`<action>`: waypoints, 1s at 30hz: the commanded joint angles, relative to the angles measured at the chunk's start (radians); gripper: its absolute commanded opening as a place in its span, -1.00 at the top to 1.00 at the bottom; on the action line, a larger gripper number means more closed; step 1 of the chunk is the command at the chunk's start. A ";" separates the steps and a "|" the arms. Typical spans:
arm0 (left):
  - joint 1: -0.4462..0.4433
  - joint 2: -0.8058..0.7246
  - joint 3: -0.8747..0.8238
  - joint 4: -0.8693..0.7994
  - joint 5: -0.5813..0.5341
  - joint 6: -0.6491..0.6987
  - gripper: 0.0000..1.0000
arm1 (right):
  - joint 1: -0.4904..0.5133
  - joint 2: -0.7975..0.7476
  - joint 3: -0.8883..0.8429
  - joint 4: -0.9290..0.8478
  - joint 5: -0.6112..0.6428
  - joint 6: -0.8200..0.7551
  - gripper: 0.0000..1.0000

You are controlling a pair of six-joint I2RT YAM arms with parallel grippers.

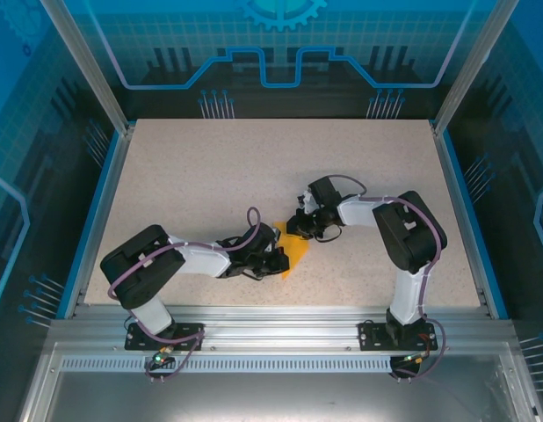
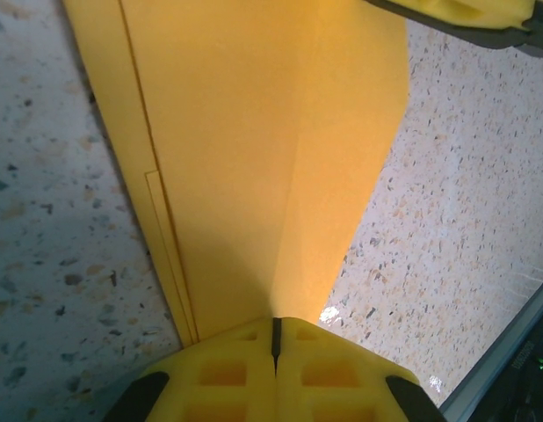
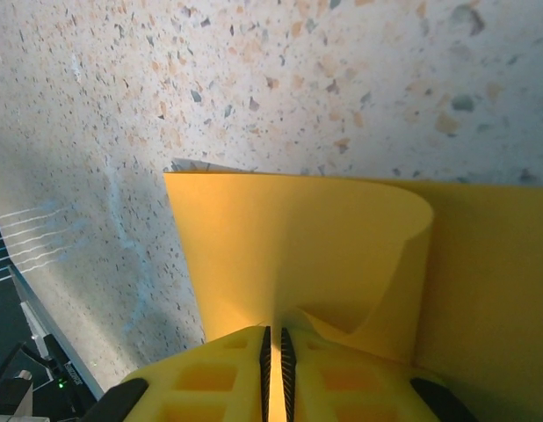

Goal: Fold a paper plane with a square sheet of paper (pick it up from the middle)
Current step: Fourth fold the wing at the center of the table.

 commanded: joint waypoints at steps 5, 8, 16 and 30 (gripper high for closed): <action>-0.028 0.100 -0.098 -0.262 -0.050 -0.018 0.96 | -0.072 0.064 0.047 -0.012 0.107 -0.058 0.69; -0.029 0.097 -0.100 -0.258 -0.050 -0.021 0.96 | -0.096 0.081 0.059 -0.008 0.091 -0.062 0.69; -0.028 0.102 -0.092 -0.263 -0.049 -0.018 0.96 | -0.113 0.092 0.103 -0.030 0.097 -0.071 0.68; -0.031 0.114 -0.083 -0.257 -0.044 -0.016 0.96 | -0.114 0.098 0.153 -0.097 0.151 -0.116 0.66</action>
